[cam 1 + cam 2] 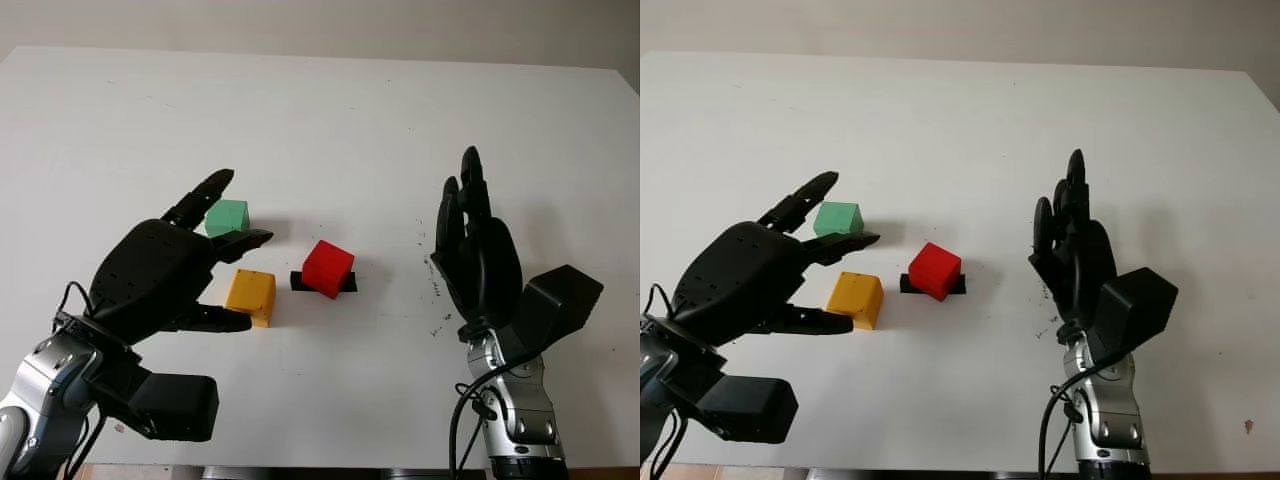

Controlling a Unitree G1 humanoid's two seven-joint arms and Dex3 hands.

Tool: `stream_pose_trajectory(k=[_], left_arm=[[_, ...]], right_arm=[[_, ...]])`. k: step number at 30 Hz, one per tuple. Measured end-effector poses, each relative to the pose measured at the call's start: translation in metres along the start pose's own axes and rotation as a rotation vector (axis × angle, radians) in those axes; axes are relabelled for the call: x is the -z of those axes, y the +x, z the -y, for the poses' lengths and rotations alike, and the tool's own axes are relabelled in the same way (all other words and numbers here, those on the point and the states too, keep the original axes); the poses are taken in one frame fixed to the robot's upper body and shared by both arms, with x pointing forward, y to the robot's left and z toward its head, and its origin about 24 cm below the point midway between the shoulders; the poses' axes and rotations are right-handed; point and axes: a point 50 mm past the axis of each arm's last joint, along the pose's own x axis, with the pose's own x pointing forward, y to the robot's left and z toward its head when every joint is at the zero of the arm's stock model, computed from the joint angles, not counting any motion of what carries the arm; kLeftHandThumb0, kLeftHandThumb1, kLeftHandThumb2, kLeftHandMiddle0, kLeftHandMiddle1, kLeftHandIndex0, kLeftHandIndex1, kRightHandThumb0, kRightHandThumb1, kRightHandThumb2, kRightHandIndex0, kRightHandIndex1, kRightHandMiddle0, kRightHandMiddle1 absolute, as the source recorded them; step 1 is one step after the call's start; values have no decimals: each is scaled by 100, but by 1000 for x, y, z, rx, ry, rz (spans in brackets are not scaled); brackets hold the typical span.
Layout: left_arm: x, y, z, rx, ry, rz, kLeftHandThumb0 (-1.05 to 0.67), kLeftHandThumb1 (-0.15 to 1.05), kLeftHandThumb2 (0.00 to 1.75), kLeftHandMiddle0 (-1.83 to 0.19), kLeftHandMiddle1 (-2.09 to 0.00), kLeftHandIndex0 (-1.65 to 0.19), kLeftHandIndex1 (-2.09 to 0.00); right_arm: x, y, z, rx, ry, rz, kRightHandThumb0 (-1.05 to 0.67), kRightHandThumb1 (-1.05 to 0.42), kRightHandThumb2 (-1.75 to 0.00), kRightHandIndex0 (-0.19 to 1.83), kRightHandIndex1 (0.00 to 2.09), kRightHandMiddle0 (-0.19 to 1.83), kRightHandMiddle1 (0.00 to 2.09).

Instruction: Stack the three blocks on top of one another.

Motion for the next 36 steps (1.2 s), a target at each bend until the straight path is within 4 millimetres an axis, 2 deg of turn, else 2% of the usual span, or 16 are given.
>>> stream_pose_trajectory(k=[12, 16, 18, 19, 24, 29, 36], left_arm=[[-3, 0, 2, 44, 15, -9, -75, 89, 5, -11, -7, -75, -25], [-3, 0, 2, 42, 15, -3, -65, 92, 6, -15, -7, -80, -30], [-4, 0, 1, 35, 17, 8, -60, 94, 6, -18, -6, -74, -47], [-5, 0, 2, 33, 17, 14, -56, 97, 6, -19, -6, -65, -66], [-6, 0, 3, 37, 13, 37, -46, 103, 6, -25, -6, -54, -105], [-7, 0, 4, 30, -29, 66, -37, 103, 5, -26, -6, -46, -118], [-7, -1, 1, -31, -90, 108, -34, 100, 5, -28, -6, -42, -122]], right_arm=[[1, -1, 1, 0, 5, -2, -74, -105, -60, -19, 0, -19, 0], [1, -1, 1, 0, 4, -2, -74, -105, -60, -19, 0, -19, 0], [1, -1, 1, -2, 4, -2, -74, -105, -60, -19, 0, -19, 0], [1, -1, 1, -2, 4, -2, -74, -105, -59, -19, 0, -19, 0], [1, -2, 1, -5, 5, -4, -72, -105, -60, -19, 0, -19, 0], [2, -2, 2, 1, 2, -7, -73, -105, -59, -19, 0, -19, 0], [2, -3, 2, 9, -13, -10, -72, -105, -58, -19, 0, -19, 0]])
